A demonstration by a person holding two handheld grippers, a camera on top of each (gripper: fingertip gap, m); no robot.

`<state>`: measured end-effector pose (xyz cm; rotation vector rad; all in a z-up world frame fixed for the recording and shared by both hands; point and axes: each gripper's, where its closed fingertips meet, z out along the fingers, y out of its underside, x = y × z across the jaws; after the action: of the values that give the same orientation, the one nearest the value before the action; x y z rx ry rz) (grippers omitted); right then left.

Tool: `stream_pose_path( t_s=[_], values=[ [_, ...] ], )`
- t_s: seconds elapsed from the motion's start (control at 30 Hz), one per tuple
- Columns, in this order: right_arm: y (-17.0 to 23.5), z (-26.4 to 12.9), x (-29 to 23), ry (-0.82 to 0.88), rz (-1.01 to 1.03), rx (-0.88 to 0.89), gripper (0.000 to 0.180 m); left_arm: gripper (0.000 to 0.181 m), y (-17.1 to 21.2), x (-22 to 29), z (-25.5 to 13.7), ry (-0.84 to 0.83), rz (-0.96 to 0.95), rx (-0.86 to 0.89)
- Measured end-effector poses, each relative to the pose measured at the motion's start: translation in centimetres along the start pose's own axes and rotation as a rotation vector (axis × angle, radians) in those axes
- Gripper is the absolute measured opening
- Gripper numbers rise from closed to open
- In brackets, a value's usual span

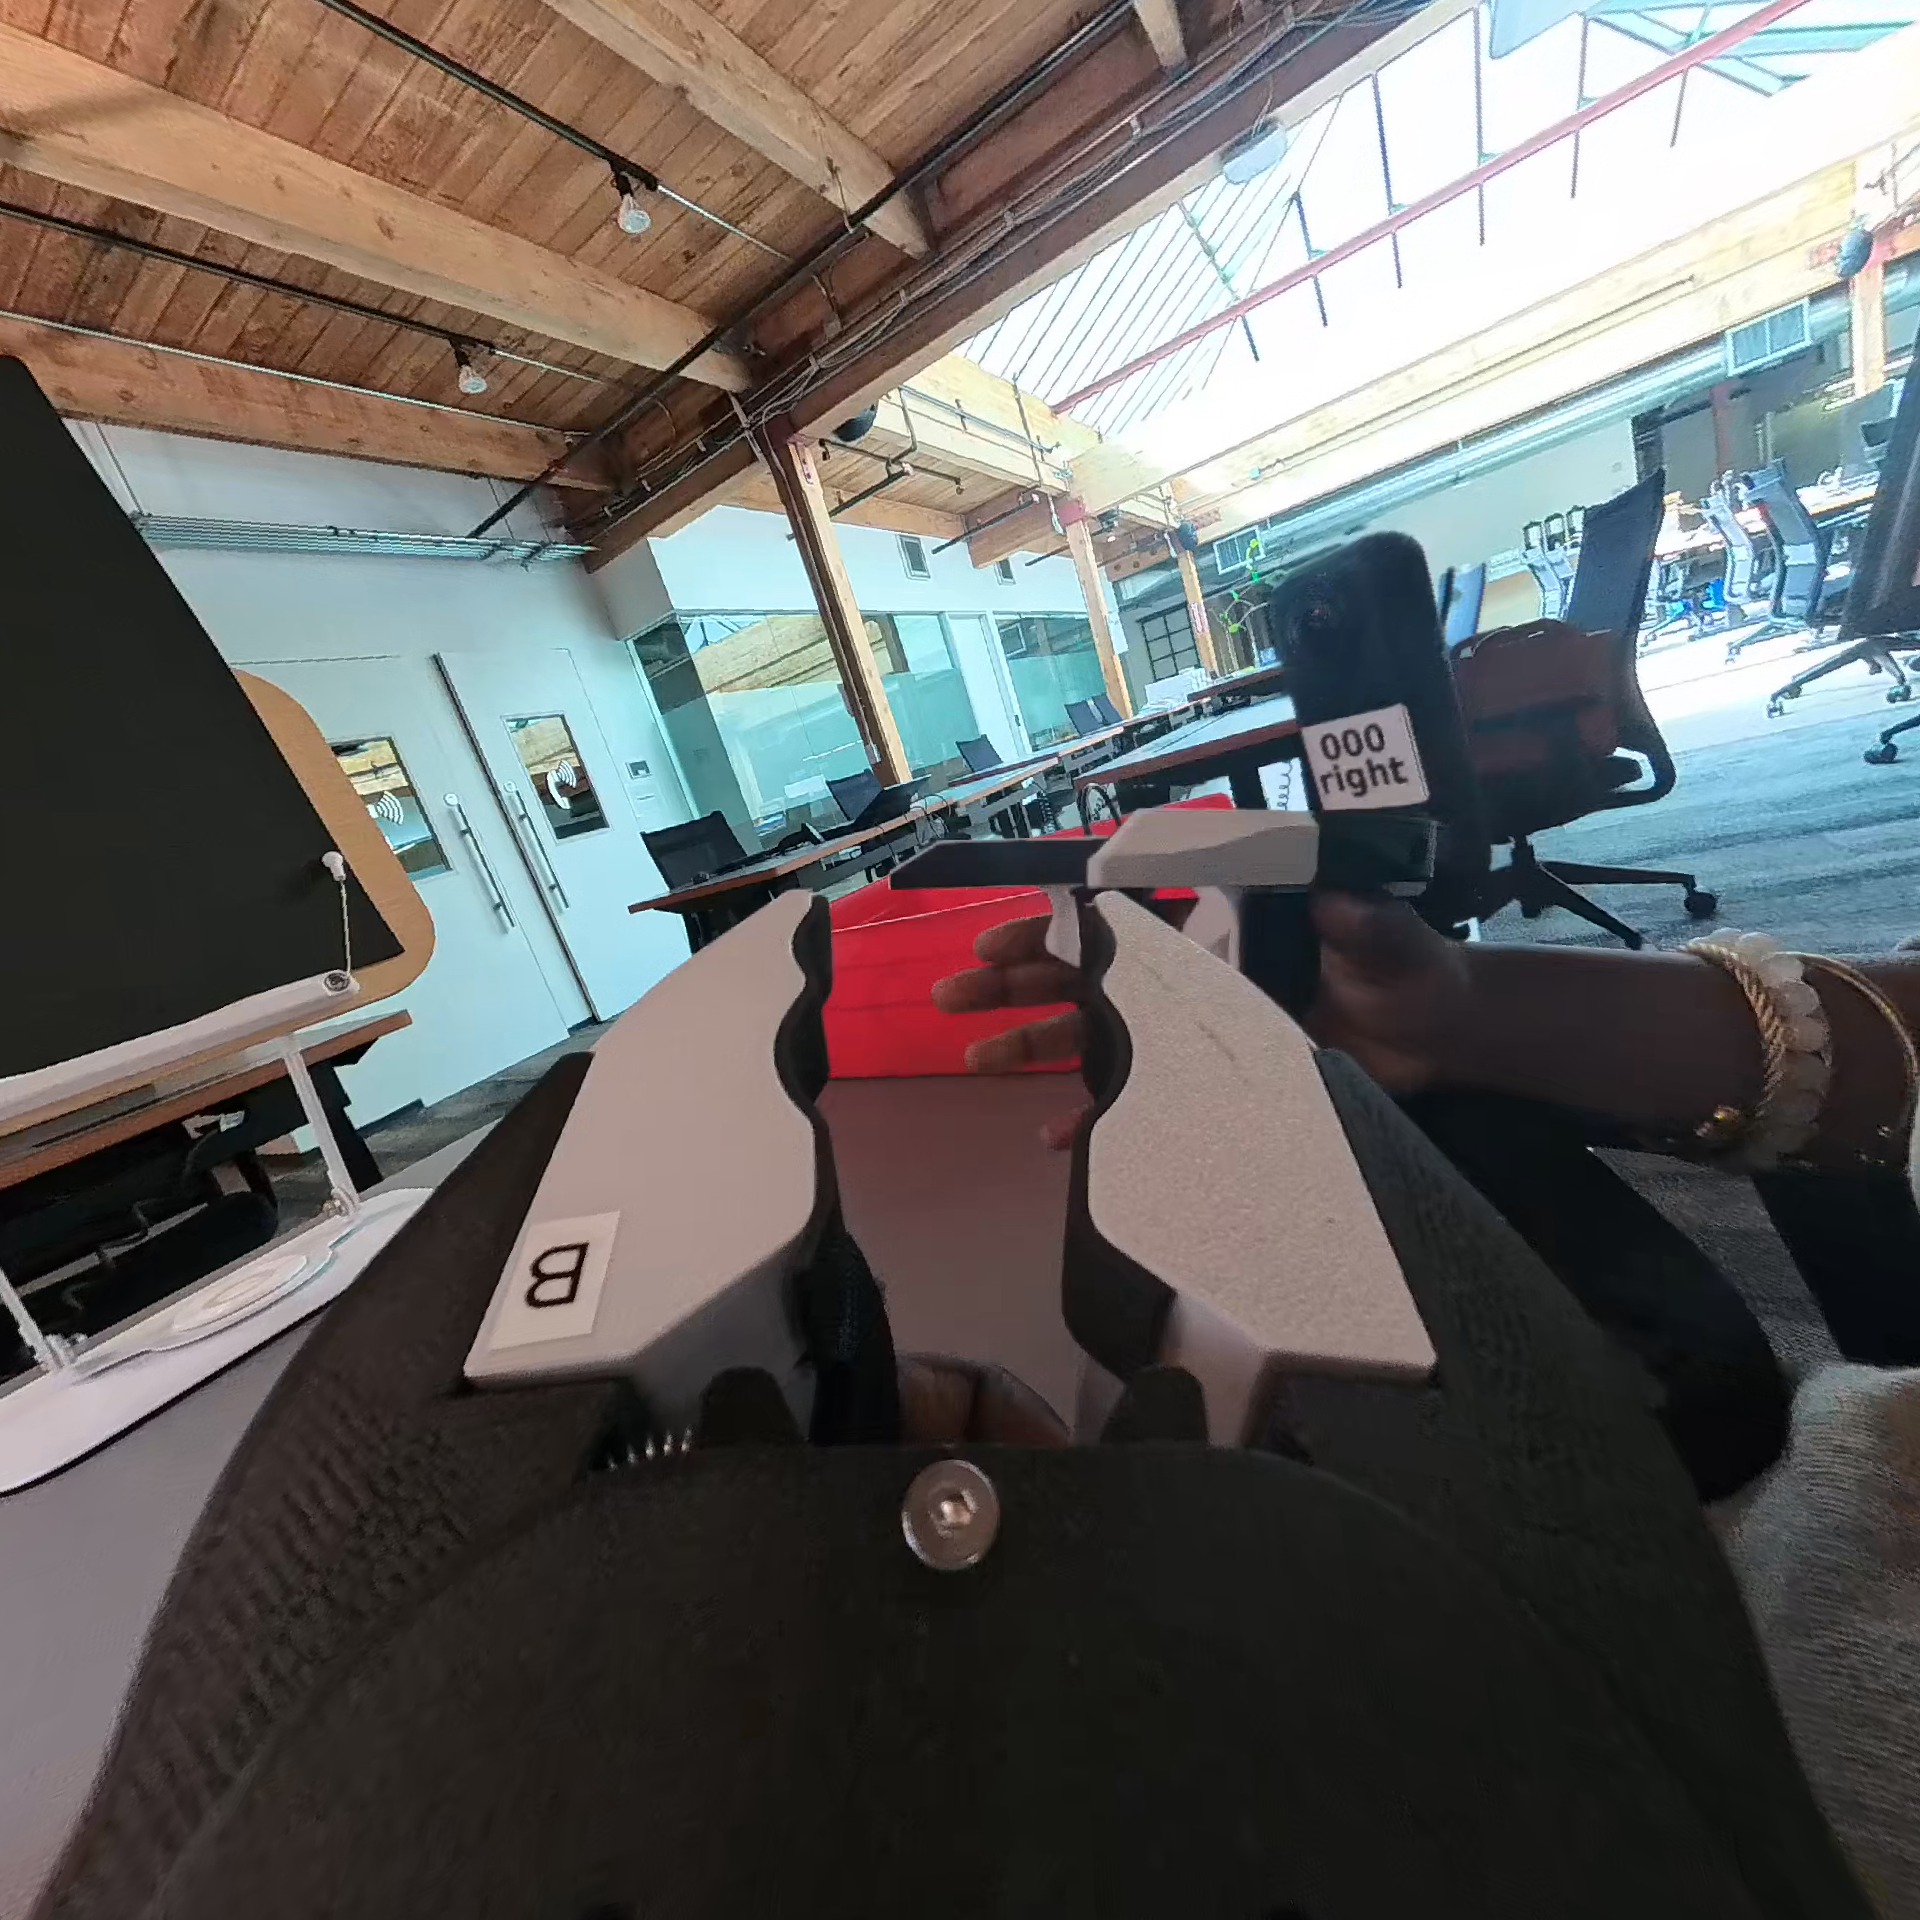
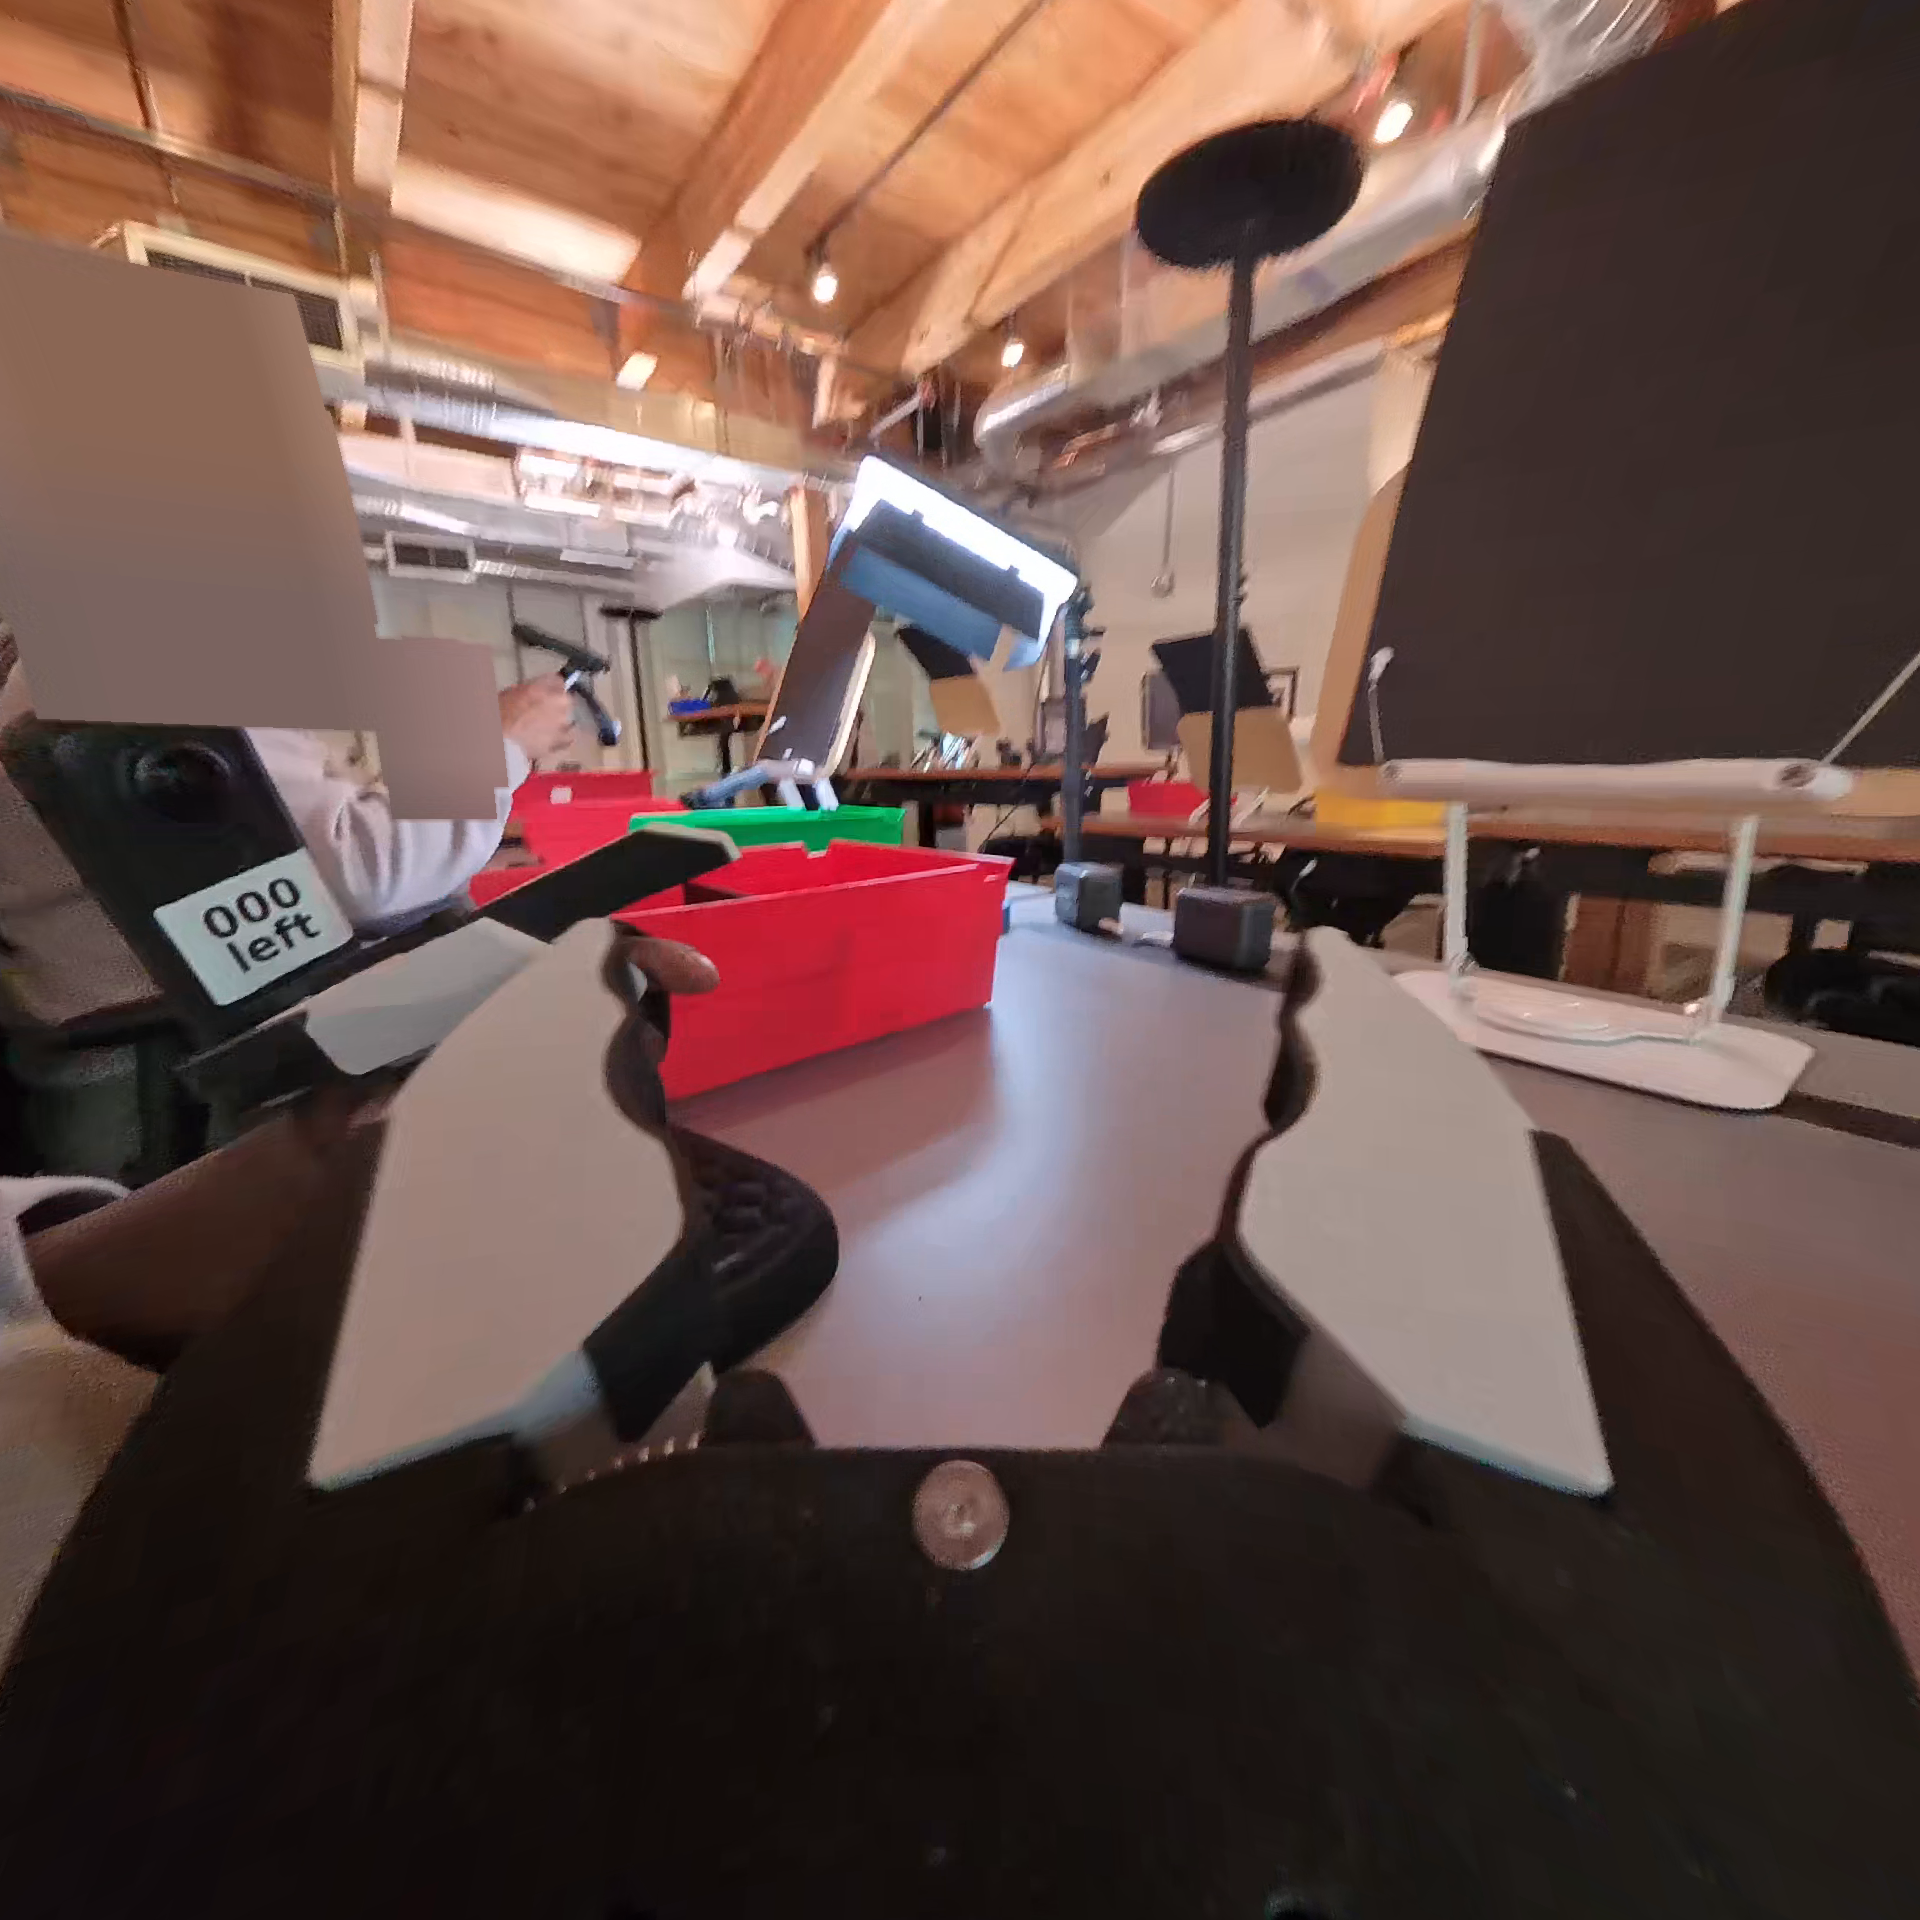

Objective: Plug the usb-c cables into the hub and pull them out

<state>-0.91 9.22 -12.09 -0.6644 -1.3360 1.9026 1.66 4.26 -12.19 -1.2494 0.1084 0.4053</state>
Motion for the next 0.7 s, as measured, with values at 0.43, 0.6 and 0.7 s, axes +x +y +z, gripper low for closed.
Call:
stream_pose_path(
  t_s=[0.43, 0.6, 0.7],
  values=[
    [-0.9, -0.6, 1.7, 0.056, 0.067, 0.067, 0.112, 0.046, 0.6, -0.1, 0.2, -0.022, 0.03, -0.03],
    [-1.3, -1.1, 2.3, 0.098, 0.065, 0.088, 0.112, 0.046, -2.4, -0.2, -0.6, 0.015, -0.099, 0.032],
    [-1.3, -1.2, 2.5, 0.113, 0.068, 0.091, 0.111, 0.047, -7.8, -1.6, -2.5, 0.087, -0.048, 0.03]
  ],
)
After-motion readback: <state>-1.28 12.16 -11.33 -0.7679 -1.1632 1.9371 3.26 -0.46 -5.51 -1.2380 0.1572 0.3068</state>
